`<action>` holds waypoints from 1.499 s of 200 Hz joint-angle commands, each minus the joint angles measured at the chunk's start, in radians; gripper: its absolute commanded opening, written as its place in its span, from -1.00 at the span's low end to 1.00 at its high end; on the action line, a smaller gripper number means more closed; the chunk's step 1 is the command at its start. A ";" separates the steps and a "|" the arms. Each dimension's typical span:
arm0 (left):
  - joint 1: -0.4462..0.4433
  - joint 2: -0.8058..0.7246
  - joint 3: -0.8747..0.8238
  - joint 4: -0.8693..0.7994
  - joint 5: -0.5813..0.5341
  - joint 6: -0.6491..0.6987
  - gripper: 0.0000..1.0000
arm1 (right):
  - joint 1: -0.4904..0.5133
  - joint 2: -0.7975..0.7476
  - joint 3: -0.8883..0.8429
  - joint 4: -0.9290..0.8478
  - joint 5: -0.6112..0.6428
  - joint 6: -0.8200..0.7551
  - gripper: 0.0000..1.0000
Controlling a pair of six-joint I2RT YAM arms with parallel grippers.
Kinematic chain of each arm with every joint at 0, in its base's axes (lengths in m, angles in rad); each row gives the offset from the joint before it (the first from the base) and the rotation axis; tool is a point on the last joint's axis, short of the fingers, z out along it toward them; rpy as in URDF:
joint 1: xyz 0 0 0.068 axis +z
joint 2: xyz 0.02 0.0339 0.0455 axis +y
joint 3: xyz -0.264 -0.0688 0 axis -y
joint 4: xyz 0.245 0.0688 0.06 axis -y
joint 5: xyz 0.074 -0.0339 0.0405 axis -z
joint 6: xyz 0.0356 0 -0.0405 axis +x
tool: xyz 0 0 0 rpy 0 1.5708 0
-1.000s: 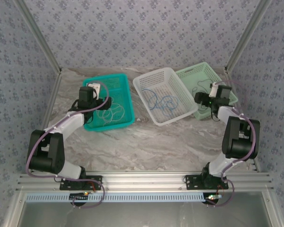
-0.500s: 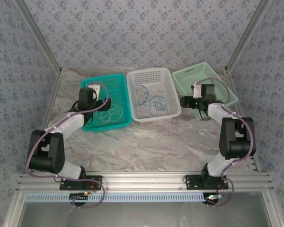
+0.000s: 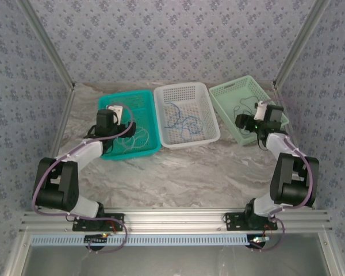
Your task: Untangle the cables
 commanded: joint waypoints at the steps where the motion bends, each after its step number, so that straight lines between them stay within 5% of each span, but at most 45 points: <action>1: 0.010 -0.020 0.004 0.047 -0.001 0.024 0.99 | 0.029 0.037 0.038 -0.028 -0.079 0.043 0.52; 33: 0.019 -0.022 -0.031 0.106 0.017 0.057 0.99 | 0.129 0.088 0.089 -0.167 -0.045 0.062 0.43; 98: 0.173 -0.084 -0.127 0.144 0.165 0.058 0.99 | 0.170 0.071 0.005 -0.091 -0.161 0.135 0.29; 155: 0.252 -0.049 -0.263 0.410 0.226 0.047 0.99 | 0.194 -0.059 -0.032 -0.066 -0.138 0.116 0.42; 186: 0.285 0.051 -0.292 0.548 0.285 0.026 0.99 | 0.116 -0.152 -0.061 -0.054 -0.040 0.040 0.59; 234: 0.287 0.039 -0.309 0.555 0.282 0.033 0.98 | -0.014 -0.175 -0.179 0.216 0.004 -0.041 0.71; 270: 0.265 0.044 -0.350 0.625 0.200 0.028 0.99 | 0.023 -0.127 -0.305 0.380 0.033 -0.071 0.69; 283: 0.261 0.093 -0.403 0.793 0.179 0.014 0.99 | 0.044 -0.128 -0.362 0.456 0.077 -0.081 0.69; 293: 0.257 0.061 -0.372 0.667 0.167 0.026 0.99 | 0.057 -0.131 -0.390 0.509 0.119 -0.092 0.69; 300: 0.253 0.079 -0.390 0.735 0.156 0.020 0.99 | 0.063 -0.133 -0.396 0.533 0.157 -0.081 0.72</action>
